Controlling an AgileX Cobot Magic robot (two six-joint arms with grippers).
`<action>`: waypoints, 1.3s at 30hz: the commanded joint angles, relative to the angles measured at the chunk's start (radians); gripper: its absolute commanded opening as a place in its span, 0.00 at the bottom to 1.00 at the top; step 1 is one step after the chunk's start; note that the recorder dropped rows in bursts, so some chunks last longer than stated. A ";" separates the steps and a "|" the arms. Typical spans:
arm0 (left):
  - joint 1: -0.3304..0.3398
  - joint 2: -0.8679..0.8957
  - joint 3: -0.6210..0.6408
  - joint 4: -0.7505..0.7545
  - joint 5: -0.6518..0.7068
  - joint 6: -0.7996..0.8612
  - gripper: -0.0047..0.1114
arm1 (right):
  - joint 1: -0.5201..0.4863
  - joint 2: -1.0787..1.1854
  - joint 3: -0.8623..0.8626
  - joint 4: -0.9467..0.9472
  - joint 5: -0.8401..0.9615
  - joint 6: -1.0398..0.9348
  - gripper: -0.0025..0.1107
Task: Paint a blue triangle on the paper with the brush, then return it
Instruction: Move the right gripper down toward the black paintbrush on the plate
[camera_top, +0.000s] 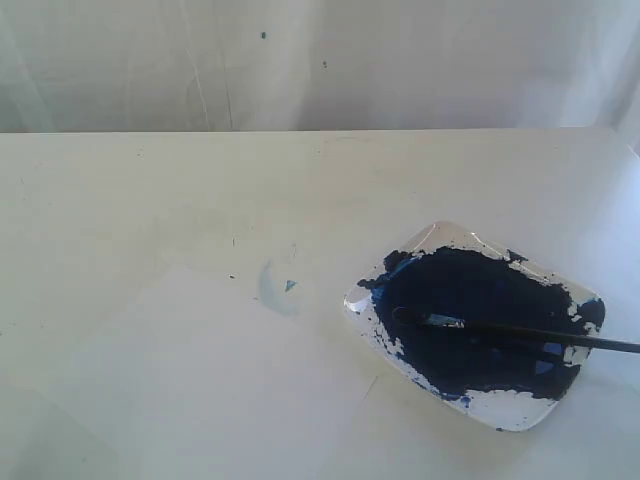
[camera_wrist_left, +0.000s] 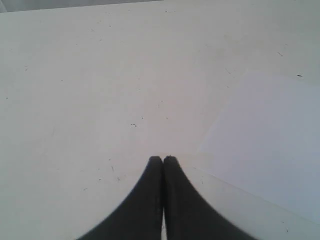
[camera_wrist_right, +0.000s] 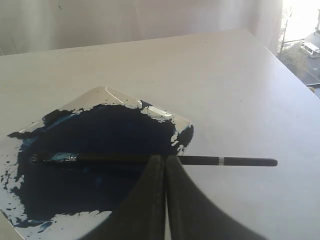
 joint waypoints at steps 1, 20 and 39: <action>-0.005 -0.005 0.001 0.002 0.001 0.003 0.04 | 0.005 -0.006 0.002 -0.002 -0.008 0.002 0.02; -0.005 -0.005 0.001 0.002 0.001 0.003 0.04 | 0.005 -0.006 0.002 -0.007 -0.064 -0.039 0.02; -0.014 -0.005 0.001 0.002 0.001 0.003 0.04 | 0.005 -0.006 0.002 -0.007 -0.778 0.387 0.02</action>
